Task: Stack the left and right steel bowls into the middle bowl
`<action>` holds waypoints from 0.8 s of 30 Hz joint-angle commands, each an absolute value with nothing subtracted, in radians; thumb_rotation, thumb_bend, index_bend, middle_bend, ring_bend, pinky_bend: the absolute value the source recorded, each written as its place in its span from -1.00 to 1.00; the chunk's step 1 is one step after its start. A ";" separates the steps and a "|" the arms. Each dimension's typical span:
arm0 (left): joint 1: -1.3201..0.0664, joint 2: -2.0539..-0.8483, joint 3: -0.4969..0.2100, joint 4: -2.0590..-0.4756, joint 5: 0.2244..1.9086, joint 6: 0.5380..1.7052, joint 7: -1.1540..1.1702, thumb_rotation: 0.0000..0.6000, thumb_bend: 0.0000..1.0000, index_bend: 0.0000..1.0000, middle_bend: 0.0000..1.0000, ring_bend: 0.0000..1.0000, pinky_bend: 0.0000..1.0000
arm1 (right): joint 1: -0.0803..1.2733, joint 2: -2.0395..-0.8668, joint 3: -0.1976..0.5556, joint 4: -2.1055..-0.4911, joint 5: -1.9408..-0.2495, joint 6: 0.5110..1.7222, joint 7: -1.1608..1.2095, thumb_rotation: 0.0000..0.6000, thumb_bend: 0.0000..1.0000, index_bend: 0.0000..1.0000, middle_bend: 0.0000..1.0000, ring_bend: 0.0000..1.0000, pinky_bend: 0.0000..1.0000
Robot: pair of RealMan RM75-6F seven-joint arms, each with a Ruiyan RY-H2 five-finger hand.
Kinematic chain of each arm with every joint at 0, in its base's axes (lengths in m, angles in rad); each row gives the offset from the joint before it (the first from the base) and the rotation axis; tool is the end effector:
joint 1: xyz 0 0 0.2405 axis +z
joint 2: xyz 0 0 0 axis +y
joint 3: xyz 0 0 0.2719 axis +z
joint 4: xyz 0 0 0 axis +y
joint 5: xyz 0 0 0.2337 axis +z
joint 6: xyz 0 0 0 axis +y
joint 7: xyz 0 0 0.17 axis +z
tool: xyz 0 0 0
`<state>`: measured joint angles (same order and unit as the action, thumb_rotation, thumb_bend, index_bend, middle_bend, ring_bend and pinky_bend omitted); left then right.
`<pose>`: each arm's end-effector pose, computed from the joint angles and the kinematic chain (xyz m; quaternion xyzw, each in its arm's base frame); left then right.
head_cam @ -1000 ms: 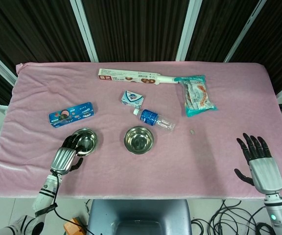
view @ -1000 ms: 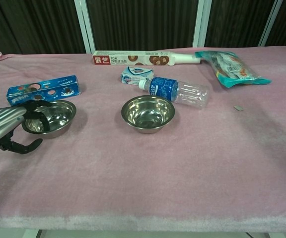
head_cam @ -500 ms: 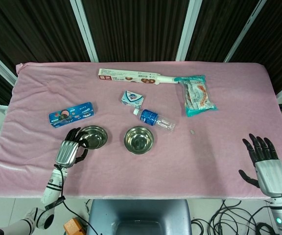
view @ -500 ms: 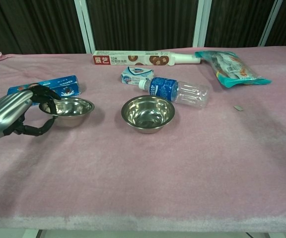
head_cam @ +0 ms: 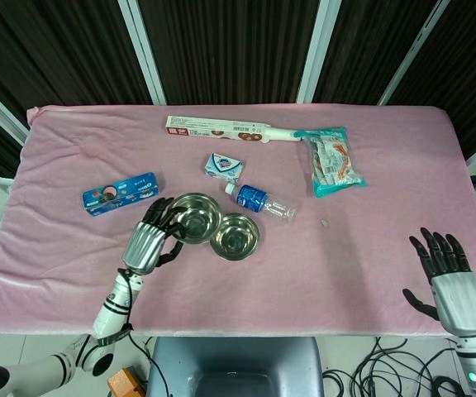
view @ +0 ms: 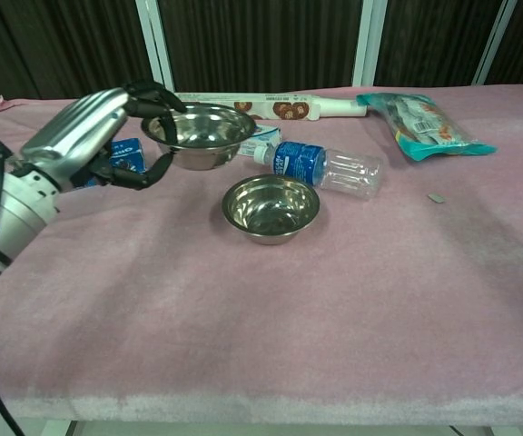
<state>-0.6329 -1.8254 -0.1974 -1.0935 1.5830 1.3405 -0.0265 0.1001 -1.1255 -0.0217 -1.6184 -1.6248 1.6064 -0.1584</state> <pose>-0.1425 0.3649 -0.0582 -0.6579 -0.2923 -0.5697 0.3964 -0.3086 -0.1965 0.1409 0.6449 -0.2966 0.3892 0.5871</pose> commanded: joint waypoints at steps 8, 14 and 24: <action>-0.719 -1.954 -0.210 -1.029 1.523 1.218 0.033 1.00 -0.03 0.40 -0.52 -0.82 -0.76 | 0.083 -1.112 -0.006 -1.622 -1.622 1.616 -0.139 1.00 -0.37 -0.89 -1.00 -1.00 -1.00; -0.721 -1.987 -0.204 -0.966 1.506 1.215 -0.019 1.00 -0.05 0.32 -0.53 -0.82 -0.76 | 0.068 -1.099 0.006 -1.629 -1.616 1.627 -0.136 1.00 -0.37 -0.86 -1.00 -1.00 -1.00; -0.699 -1.967 -0.169 -0.991 1.456 1.142 -0.009 0.78 -0.33 -1.00 -0.98 -1.00 -0.75 | 0.051 -1.094 0.022 -1.634 -1.611 1.642 -0.122 1.00 -0.37 -0.91 -1.00 -1.00 -1.00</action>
<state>-0.7038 -1.9762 -0.1752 -0.9770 1.4662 1.1537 -0.0235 0.0513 -1.0939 0.0221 -1.6336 -1.6109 1.6415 -0.1226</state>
